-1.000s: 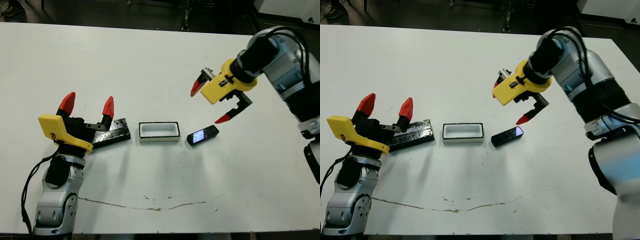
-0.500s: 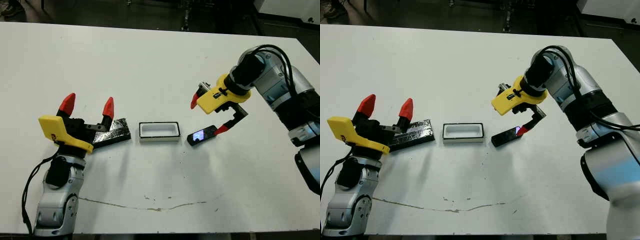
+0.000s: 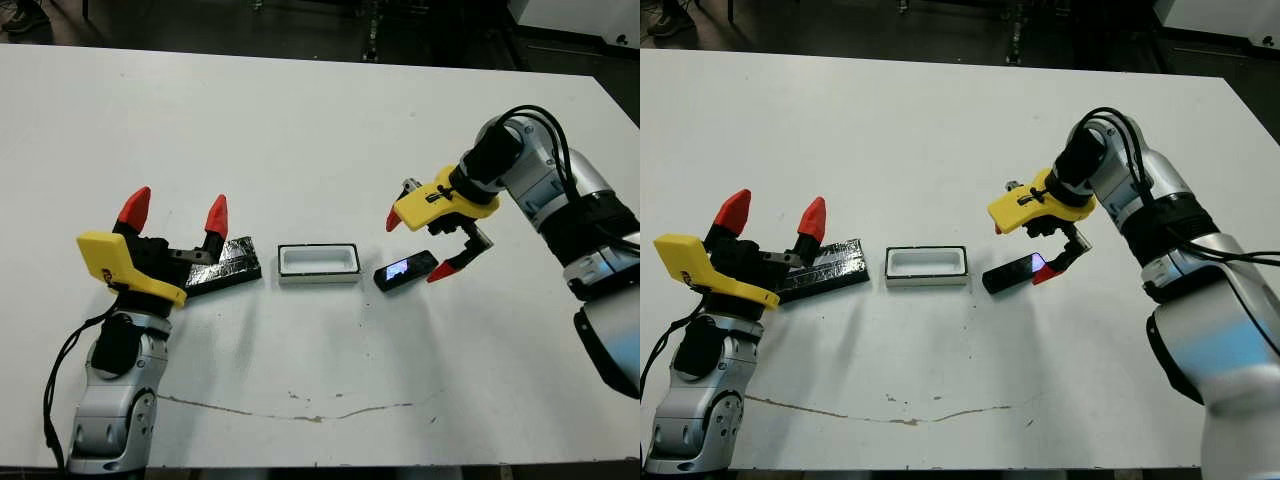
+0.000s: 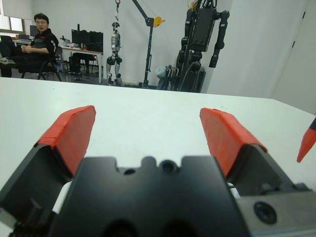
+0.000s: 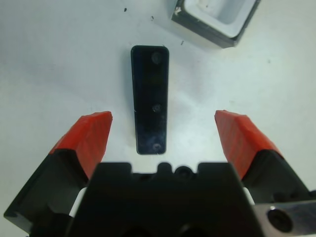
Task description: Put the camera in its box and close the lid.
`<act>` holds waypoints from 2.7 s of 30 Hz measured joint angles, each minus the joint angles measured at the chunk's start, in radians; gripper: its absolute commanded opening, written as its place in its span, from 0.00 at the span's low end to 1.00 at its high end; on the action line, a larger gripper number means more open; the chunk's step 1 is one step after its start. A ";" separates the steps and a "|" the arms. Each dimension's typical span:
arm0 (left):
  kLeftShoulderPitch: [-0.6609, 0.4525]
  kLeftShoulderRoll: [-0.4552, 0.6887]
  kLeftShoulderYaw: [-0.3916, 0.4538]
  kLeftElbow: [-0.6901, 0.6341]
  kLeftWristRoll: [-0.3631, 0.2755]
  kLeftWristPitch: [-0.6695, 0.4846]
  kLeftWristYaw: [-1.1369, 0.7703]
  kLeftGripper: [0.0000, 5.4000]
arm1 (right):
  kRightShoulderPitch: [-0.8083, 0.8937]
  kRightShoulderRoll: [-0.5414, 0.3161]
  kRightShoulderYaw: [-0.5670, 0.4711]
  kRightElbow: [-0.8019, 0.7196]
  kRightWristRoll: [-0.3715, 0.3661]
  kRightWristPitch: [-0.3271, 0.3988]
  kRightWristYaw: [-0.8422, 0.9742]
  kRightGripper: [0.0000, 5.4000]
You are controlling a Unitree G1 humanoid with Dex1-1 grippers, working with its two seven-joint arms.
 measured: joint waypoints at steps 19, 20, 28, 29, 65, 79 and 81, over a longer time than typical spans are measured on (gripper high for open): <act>0.000 -0.001 0.000 0.000 0.002 0.000 0.005 1.00 | 0.009 0.016 -0.019 0.050 -0.003 -0.041 -0.028 1.00; 0.000 -0.001 0.000 0.000 0.002 0.000 0.005 1.00 | 0.010 0.017 -0.020 0.050 -0.003 -0.039 -0.029 1.00; 0.000 -0.001 0.000 0.000 0.002 -0.001 0.004 1.00 | 0.016 0.021 -0.020 0.043 -0.019 -0.004 -0.040 0.89; 0.000 -0.001 0.000 0.000 0.002 -0.001 0.004 1.00 | 0.017 0.021 -0.020 0.042 -0.022 -0.004 -0.040 0.85; -0.006 0.002 0.019 0.019 -0.002 -0.037 -0.008 1.00 | 0.102 0.030 -0.120 -0.051 0.027 0.130 -0.107 0.31; -0.006 0.002 0.020 0.020 -0.004 -0.037 -0.011 1.00 | -0.081 0.014 -0.291 0.083 0.145 0.311 -0.152 0.31; -0.006 0.002 0.020 0.019 -0.004 -0.036 -0.010 1.00 | -0.092 0.017 -0.305 0.083 0.169 0.327 -0.152 0.31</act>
